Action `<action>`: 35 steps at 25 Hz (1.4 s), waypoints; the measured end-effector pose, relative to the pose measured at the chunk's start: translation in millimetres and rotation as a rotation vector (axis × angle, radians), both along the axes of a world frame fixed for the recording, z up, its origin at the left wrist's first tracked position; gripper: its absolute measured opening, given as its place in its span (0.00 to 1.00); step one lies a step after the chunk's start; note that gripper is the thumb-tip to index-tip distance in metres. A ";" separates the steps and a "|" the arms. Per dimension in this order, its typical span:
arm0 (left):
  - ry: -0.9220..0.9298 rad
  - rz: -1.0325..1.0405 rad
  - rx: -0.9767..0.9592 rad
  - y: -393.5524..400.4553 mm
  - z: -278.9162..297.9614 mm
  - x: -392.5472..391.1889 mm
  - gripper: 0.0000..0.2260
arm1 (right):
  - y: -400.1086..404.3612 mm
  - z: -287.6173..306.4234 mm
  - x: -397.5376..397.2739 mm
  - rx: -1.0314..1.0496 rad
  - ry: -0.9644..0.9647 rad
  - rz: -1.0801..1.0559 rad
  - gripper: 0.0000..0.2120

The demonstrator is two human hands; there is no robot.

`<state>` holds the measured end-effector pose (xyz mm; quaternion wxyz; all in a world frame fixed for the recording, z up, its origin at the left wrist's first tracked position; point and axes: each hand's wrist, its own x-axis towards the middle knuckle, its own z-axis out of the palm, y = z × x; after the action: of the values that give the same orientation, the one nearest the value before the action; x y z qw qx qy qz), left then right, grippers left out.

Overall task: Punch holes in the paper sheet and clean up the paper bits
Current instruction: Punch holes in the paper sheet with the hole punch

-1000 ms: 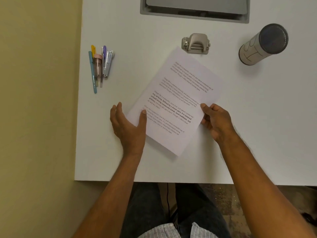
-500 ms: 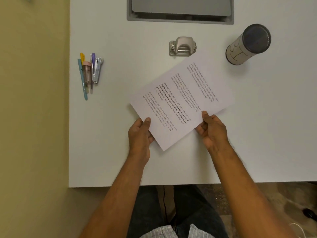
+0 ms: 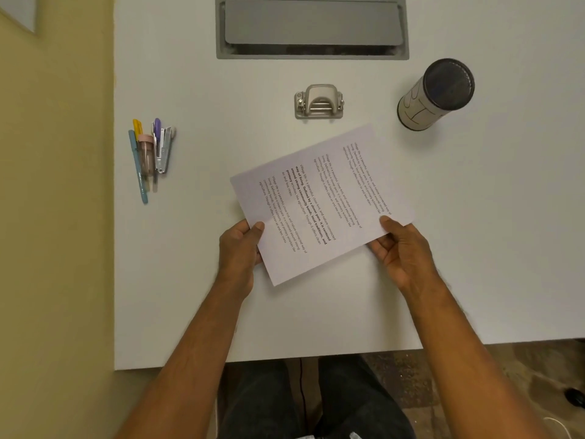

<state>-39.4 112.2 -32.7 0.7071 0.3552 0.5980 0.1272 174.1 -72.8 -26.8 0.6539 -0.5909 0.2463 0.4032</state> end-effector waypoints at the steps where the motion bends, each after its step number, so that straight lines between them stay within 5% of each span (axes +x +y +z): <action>1: 0.009 -0.021 0.002 5.0 -0.3 1.6 0.09 | -0.8 2.0 7.8 -0.007 -0.007 0.024 0.17; 10: 0.031 -0.195 0.035 58.9 3.5 32.7 0.08 | 17.0 6.9 -17.0 0.142 0.212 -0.150 0.14; 21: 0.104 -0.344 0.069 87.7 1.1 45.1 0.07 | 69.3 -4.1 -76.3 -0.018 0.156 -0.219 0.06; 23: 0.212 -0.358 0.203 94.3 8.8 49.5 0.05 | 71.9 -3.6 -73.7 -0.013 0.141 -0.221 0.08; 26: 0.481 -0.439 0.728 109.7 21.1 69.2 0.12 | 75.6 -2.8 -68.5 -0.011 0.123 -0.215 0.09; 28: 0.411 -0.497 0.932 123.6 28.7 96.8 0.14 | 77.8 -2.7 -66.6 -0.004 0.119 -0.216 0.09; 35: 0.303 -0.844 0.869 169.7 24.1 195.8 0.19 | 83.7 -4.2 -67.5 -0.006 0.137 -0.243 0.11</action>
<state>156.4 281.9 -8.6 0.3948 0.8301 0.3934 0.0167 106.6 10.9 -31.1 0.6777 -0.5300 0.3612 0.3596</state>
